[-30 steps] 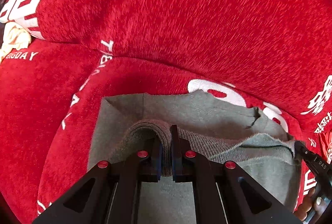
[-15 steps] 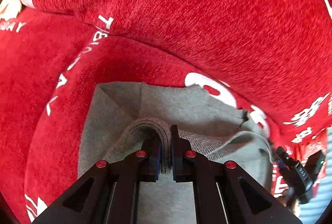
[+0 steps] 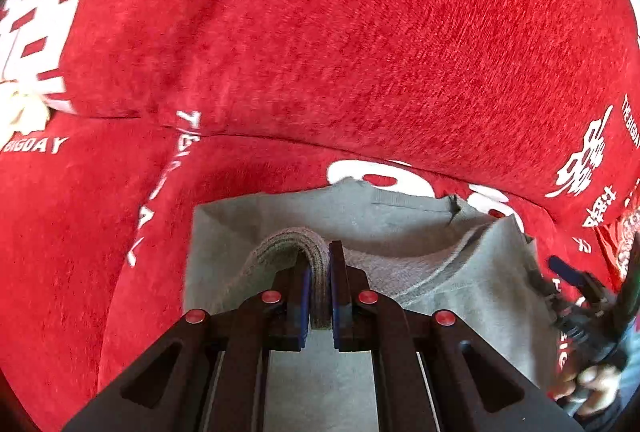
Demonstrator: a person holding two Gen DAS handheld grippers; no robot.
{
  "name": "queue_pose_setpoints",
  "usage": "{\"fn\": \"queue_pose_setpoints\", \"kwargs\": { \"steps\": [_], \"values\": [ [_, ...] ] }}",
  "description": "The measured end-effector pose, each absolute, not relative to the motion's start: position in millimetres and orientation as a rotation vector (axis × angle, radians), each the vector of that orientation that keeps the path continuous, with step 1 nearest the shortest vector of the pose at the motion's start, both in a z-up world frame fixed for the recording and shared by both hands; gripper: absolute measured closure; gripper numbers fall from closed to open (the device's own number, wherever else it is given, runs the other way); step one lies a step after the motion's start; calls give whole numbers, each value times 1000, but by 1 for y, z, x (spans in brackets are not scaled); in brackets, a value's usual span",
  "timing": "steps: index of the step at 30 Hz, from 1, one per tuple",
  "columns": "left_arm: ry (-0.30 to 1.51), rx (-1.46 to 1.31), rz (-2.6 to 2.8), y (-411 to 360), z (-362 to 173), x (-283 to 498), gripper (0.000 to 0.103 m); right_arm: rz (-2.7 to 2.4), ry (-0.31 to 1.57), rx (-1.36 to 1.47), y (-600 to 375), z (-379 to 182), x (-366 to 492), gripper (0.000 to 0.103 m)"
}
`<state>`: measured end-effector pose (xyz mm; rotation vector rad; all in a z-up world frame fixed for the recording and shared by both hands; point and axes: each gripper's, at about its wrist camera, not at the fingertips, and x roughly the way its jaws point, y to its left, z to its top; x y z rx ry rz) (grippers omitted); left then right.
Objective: Fold small clothes
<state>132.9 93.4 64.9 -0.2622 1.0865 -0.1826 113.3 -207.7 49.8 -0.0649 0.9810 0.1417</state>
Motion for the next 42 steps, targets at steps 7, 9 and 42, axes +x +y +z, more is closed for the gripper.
{"fn": "queue_pose_setpoints", "kwargs": {
  "steps": [7, 9, 42],
  "values": [
    [1200, -469, -189, 136, 48, 164, 95, 36, 1071, -120, -200, 11, 141, 31],
    [1202, -471, -201, 141, 41, 160, 89, 49, 1047, -79, -209, 6, 138, 30],
    [988, -167, -63, 110, 39, 81, 15, 42, 980, -79, -196, 29, 103, 27]
  ]
}}
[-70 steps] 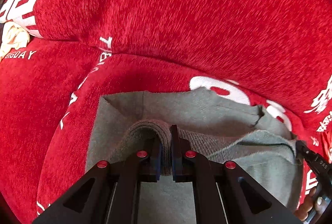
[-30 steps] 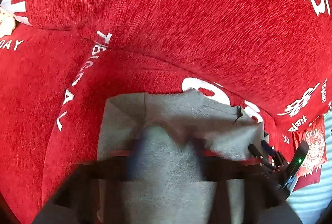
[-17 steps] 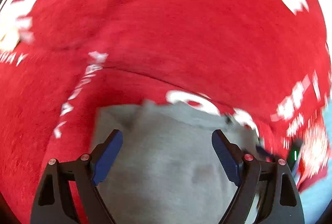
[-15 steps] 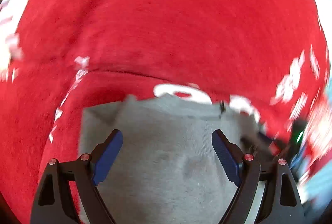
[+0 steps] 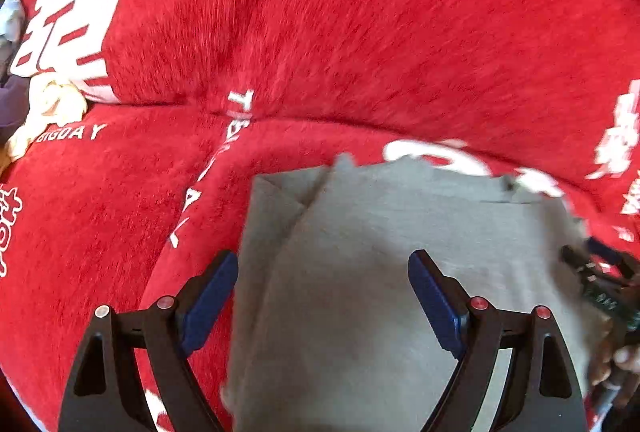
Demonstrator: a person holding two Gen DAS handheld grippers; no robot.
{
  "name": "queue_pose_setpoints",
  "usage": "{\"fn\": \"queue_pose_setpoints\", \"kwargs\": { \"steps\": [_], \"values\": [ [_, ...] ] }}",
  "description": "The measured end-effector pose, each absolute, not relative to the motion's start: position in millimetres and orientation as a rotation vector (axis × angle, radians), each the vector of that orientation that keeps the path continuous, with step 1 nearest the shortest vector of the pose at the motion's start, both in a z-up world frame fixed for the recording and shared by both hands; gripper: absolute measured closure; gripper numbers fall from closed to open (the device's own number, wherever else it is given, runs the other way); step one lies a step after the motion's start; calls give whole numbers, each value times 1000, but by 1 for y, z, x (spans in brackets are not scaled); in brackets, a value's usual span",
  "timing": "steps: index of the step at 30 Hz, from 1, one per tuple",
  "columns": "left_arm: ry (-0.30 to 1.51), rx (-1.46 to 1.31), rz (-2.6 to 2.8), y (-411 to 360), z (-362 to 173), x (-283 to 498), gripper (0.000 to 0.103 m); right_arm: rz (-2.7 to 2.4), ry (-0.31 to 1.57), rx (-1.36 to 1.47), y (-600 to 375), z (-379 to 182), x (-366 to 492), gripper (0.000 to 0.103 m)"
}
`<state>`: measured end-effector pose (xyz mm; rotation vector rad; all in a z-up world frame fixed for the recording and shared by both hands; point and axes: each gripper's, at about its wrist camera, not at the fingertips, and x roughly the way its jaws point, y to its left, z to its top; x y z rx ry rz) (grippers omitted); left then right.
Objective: Fold small clothes
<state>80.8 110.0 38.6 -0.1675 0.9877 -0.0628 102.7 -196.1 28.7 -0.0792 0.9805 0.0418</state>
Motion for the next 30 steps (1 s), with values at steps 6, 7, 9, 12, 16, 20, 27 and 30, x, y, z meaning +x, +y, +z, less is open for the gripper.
{"fn": "queue_pose_setpoints", "kwargs": {
  "steps": [6, 7, 9, 12, 16, 20, 27, 30],
  "values": [
    [951, -37, -153, 48, 41, 30, 15, 194, 954, -150, -151, 33, 42, 27],
    [958, -6, -134, 44, 33, 26, 15, 189, 961, -175, -150, 28, 35, 27],
    [1001, 11, -77, 49, 19, 26, 15, 146, 977, -207, -159, 18, 26, 27],
    [987, -38, -61, 73, 13, 16, 15, 114, 987, -44, -206, 13, 16, 26],
    [969, -88, -76, 92, 34, -5, 15, 52, 958, -4, -225, 30, -2, 27],
    [933, -161, -50, 107, 49, -33, 15, 91, 906, -25, -209, 47, -30, 25],
    [1038, -129, -129, 81, 19, -41, 15, 116, 977, -56, -187, 15, -47, 26],
    [1021, -87, -98, 85, 5, -49, 8, 106, 948, 21, -214, 11, -56, 26]
  ]
}}
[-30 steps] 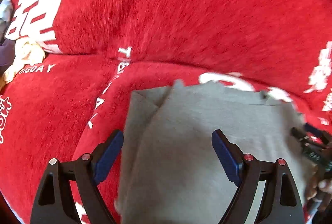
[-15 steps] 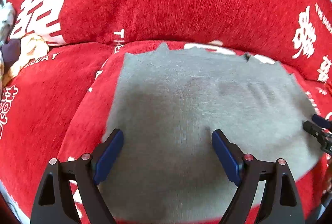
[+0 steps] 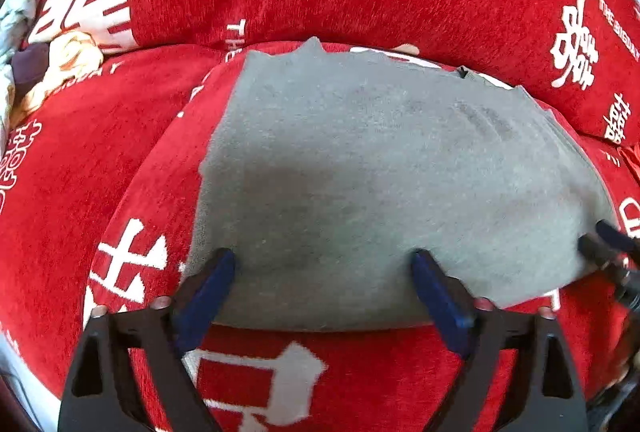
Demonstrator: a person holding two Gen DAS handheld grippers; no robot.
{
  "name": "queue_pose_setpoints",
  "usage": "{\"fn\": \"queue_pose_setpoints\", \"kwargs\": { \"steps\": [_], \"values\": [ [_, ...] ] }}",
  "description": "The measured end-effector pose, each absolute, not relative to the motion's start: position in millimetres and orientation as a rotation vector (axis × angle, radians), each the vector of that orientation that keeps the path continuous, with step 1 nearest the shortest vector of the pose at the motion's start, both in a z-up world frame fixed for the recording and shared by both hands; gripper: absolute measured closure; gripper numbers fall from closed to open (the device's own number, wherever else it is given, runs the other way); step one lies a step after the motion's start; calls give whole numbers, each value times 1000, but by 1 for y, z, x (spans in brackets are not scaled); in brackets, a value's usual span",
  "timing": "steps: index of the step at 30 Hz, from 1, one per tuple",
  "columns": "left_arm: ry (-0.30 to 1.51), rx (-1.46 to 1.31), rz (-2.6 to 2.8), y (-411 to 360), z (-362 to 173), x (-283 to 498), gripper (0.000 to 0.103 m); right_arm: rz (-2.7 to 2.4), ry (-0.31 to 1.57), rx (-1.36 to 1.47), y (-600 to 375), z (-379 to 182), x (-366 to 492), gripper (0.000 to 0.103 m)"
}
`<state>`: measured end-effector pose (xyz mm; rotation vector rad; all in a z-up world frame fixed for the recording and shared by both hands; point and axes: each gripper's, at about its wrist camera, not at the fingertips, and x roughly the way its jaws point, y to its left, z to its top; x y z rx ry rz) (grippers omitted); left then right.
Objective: Fold small clothes
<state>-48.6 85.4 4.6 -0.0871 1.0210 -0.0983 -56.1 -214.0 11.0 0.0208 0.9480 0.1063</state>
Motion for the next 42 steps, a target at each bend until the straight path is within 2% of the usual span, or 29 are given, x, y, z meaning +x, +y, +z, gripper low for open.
{"fn": "queue_pose_setpoints", "kwargs": {
  "steps": [4, 8, 14, 20, 21, 25, 26, 27, 29, 30, 33, 35, 42],
  "values": [
    [981, -113, -137, 100, 16, -67, 8, 73, 968, 29, -230, 14, -60, 26],
    [898, -272, -78, 149, 31, -79, 8, 59, 939, 58, -237, 28, -65, 25],
    [1022, -531, -174, 194, -6, -47, 8, 75, 937, 55, -225, 33, -61, 25],
    [1001, -475, -267, 162, -6, -18, 8, 111, 959, 13, -199, 29, -58, 25],
    [1005, -449, -282, 154, -6, -14, 0, 118, 962, 7, -195, 29, -56, 25],
    [988, -364, -293, 128, -4, -3, 1, 137, 966, -8, -180, 34, -46, 25],
    [977, -353, -276, 126, -3, -4, 11, 143, 968, -14, -176, 36, -42, 25],
    [959, -335, -270, 124, -1, -8, 36, 156, 973, -21, -170, 40, -35, 25],
    [947, -329, -265, 127, -1, -12, 46, 190, 984, -17, -159, 45, -22, 25],
    [936, -340, -262, 130, -1, -13, 55, 214, 995, -6, -151, 48, -11, 25],
    [910, -416, -277, 142, -4, -15, 70, 287, 1044, 50, -122, 58, 31, 25],
    [891, -463, -299, 148, -6, -16, 75, 345, 1083, 92, -98, 60, 59, 24],
    [793, -343, -339, 128, 11, -25, 76, 396, 1246, 4, 9, 36, 147, 24]
  ]
}}
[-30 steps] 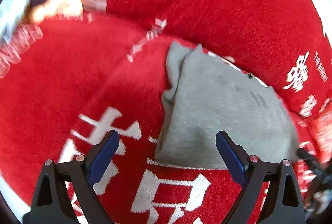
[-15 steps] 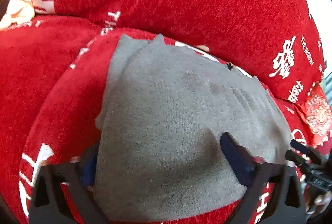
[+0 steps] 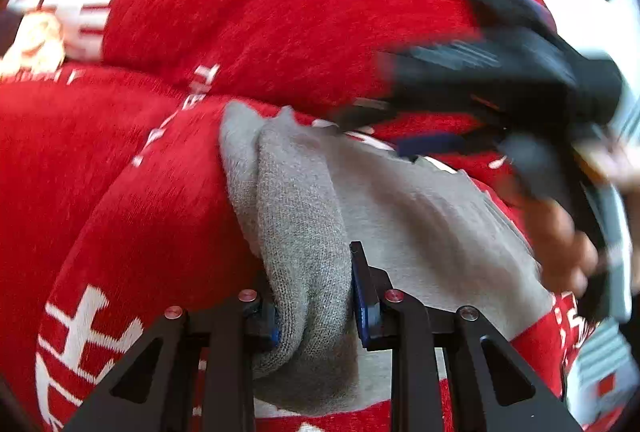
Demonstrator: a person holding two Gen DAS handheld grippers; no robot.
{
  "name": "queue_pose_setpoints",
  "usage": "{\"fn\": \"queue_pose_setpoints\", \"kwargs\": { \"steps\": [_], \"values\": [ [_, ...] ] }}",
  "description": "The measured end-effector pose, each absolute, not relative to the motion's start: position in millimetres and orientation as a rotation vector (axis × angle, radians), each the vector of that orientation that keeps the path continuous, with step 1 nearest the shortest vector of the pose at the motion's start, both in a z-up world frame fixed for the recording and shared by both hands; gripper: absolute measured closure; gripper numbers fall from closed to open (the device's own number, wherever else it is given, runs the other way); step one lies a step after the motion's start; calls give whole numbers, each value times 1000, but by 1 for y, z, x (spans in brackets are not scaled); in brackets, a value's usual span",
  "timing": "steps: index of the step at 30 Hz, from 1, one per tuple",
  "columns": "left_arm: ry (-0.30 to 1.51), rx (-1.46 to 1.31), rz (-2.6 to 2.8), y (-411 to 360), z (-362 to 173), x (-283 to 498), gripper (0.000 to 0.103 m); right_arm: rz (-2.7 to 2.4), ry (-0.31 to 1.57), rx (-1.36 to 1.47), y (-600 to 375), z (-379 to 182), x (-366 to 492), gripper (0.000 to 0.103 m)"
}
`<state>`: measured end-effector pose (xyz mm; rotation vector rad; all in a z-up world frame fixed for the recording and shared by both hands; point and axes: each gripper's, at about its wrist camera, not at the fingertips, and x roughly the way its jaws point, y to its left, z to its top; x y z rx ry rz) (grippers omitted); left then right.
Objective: Fold small clothes
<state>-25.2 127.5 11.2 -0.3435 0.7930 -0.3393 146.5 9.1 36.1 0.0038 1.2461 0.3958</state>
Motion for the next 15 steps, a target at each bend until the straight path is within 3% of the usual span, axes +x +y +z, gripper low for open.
{"fn": "queue_pose_setpoints", "kwargs": {
  "steps": [8, 15],
  "values": [
    [788, -267, -317, 115, 15, -25, 76, 382, 1397, -26, 63, 17, 184, 24],
    [808, -289, -314, 120, 11, -24, 76, 356, 1490, -330, 124, -16, 185, 22]
  ]
}}
